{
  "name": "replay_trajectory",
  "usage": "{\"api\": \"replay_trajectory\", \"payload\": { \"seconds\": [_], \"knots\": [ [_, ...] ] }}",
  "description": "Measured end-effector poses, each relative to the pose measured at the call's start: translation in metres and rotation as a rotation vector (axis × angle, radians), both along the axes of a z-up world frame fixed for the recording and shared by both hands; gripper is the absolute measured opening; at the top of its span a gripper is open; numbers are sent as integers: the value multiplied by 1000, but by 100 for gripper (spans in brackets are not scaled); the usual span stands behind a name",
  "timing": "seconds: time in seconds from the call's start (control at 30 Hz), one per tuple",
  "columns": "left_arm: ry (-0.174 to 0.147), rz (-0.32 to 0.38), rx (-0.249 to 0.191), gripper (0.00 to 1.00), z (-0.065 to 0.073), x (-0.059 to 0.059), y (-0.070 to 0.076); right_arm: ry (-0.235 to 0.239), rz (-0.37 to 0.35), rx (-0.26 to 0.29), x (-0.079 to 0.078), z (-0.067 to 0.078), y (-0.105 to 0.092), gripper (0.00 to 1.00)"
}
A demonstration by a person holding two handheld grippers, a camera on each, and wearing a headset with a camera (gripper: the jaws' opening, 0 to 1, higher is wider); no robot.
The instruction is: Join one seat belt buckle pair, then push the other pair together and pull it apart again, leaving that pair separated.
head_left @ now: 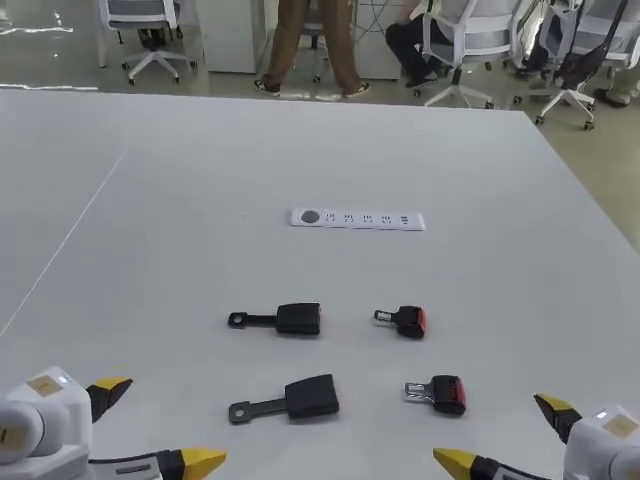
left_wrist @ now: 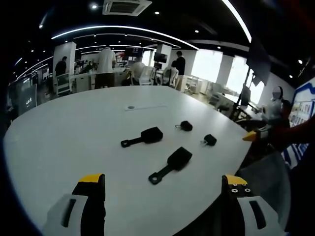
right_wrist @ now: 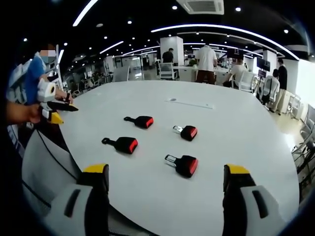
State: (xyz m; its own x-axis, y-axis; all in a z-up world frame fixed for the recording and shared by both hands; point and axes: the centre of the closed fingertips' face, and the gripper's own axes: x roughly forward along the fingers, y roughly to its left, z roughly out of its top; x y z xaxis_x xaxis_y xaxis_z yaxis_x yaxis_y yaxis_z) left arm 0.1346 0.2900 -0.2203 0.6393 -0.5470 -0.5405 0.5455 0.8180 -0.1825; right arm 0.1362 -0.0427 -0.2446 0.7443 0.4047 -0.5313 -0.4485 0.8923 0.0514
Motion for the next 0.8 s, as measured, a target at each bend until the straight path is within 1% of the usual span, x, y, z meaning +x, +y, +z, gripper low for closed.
{"api": "replay_trajectory", "payload": {
  "seconds": [0.13, 0.23, 0.5, 0.6, 0.7, 0.8],
  "knots": [
    [-1, -1, -3, 100, 1, 1, -1, -8, 6, -5, 1, 1, 1, 99],
    [-5, -8, -3, 100, 2, 2, -3, -14, 0, 3, 3, 3, 2, 99],
    [-12, -14, -14, 100, 5, 5, -5, -27, 10, -6, 5, 7, 4, 99],
    [-16, -14, -15, 100, 7, 6, -5, -28, 12, -10, 4, 7, 4, 99],
    [-21, -13, -17, 100, 7, 8, -5, -17, 14, -13, 4, 5, 4, 99],
    [-23, -15, -18, 100, 8, 9, -6, -27, 18, -14, 5, 8, 5, 99]
  ]
}}
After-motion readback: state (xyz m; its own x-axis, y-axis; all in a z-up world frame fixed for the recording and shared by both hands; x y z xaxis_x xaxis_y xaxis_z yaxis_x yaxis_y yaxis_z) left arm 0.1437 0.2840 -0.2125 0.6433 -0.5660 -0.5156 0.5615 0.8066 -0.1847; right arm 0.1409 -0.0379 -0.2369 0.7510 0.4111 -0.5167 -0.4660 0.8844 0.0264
